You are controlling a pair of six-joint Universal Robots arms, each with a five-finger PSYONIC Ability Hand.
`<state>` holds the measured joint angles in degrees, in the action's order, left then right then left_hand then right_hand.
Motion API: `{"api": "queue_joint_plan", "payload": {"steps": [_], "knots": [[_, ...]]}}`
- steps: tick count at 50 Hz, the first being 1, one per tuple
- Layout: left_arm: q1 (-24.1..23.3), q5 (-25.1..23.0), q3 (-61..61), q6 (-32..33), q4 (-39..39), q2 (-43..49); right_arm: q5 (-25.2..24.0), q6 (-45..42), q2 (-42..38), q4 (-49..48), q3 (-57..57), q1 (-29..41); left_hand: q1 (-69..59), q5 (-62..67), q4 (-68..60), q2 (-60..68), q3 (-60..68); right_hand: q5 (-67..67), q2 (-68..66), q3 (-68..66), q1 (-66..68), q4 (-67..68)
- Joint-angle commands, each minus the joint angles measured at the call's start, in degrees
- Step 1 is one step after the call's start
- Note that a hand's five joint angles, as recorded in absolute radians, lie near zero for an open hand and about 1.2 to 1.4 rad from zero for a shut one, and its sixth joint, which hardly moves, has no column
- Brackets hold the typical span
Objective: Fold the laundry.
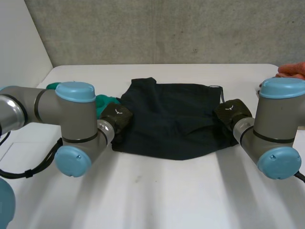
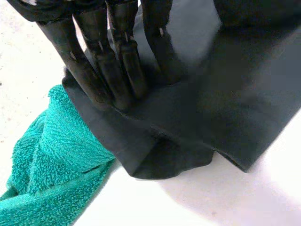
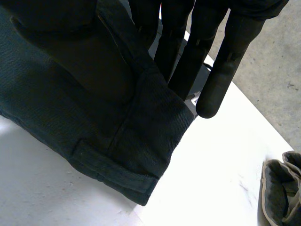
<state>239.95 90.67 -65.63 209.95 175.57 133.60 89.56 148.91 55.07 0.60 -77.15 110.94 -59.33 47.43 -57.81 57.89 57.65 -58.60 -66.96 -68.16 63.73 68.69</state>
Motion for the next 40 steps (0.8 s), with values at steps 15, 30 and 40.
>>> {"api": "queue_joint_plan", "payload": {"steps": [15, 30, 40], "knots": [[-0.6, -2.8, -16.0, -3.1, -6.0, -20.7, -7.5, -8.3, 9.6, 15.9, -2.6, -3.2, -20.7, 22.6, -22.2, 22.1, 22.3, -11.4, -13.0, -11.8, 16.3, 11.3], [-1.4, -17.2, -22.1, 2.5, -37.8, -25.4, -13.3, -34.1, 19.4, 48.8, -11.0, -9.1, -20.7, 22.6, -22.2, 22.1, 22.3, -11.4, -13.0, -11.8, 16.3, 11.3], [-1.8, -3.3, -5.6, 1.6, -26.5, -19.2, -14.5, -22.5, 12.9, 36.3, -5.7, -10.6, -20.7, 22.6, -22.2, 22.1, 22.3, -11.4, -13.0, -11.8, 16.3, 11.3]]}}
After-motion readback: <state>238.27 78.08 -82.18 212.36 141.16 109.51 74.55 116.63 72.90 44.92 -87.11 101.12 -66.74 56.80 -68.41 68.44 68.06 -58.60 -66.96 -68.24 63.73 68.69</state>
